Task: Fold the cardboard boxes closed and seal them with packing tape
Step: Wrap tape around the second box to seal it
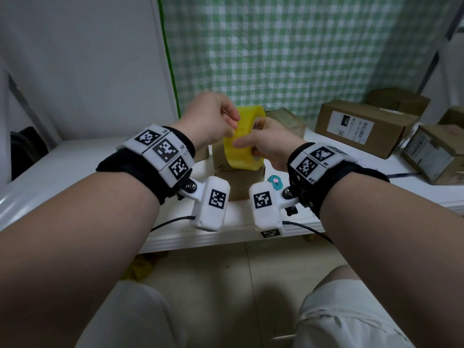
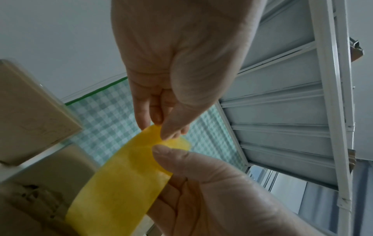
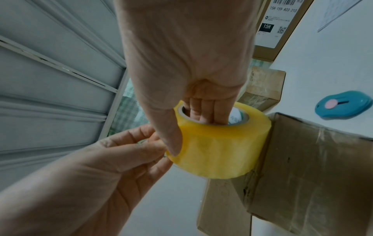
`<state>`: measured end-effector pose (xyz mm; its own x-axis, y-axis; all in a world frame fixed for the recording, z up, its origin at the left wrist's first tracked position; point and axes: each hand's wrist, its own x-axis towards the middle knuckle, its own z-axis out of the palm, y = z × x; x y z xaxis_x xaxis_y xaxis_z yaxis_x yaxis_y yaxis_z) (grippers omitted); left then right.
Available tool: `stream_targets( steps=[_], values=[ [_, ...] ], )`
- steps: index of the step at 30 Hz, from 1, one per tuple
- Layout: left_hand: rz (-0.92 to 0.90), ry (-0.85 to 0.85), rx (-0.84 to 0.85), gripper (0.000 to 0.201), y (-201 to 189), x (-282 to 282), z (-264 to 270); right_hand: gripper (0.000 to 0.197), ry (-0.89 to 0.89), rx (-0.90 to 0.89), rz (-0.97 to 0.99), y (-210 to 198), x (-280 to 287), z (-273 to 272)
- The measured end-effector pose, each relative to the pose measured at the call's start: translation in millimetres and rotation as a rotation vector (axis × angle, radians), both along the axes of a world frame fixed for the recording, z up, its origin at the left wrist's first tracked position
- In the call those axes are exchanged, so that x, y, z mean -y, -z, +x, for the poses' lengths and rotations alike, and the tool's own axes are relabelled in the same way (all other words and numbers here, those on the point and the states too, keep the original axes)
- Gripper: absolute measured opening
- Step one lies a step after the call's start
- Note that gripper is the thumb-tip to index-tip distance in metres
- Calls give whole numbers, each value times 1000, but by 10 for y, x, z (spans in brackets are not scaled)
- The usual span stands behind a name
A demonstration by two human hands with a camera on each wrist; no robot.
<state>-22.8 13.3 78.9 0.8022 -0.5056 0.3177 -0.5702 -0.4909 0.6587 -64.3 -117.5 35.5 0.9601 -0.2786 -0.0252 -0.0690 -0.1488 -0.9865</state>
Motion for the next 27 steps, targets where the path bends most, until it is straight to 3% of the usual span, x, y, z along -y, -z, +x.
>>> stream_targets(
  steps=[4,8,14,17,20,27],
  values=[
    [-37,-42,137,27,45,-22,-2,71,1,-6,3,25,42,28],
    [15,-80,214,23,37,-38,2,81,-5,-7,-9,47,39,68],
    [96,-120,293,16,-10,-40,14,73,-26,-24,-52,54,56,109],
    [130,-87,283,14,-3,-44,6,76,-35,-34,-75,43,46,97],
    [130,-14,217,16,9,-61,1,96,-29,-52,-110,13,19,84],
    [-27,88,19,22,66,-129,-2,109,-33,-40,-128,9,45,88]
  ],
)
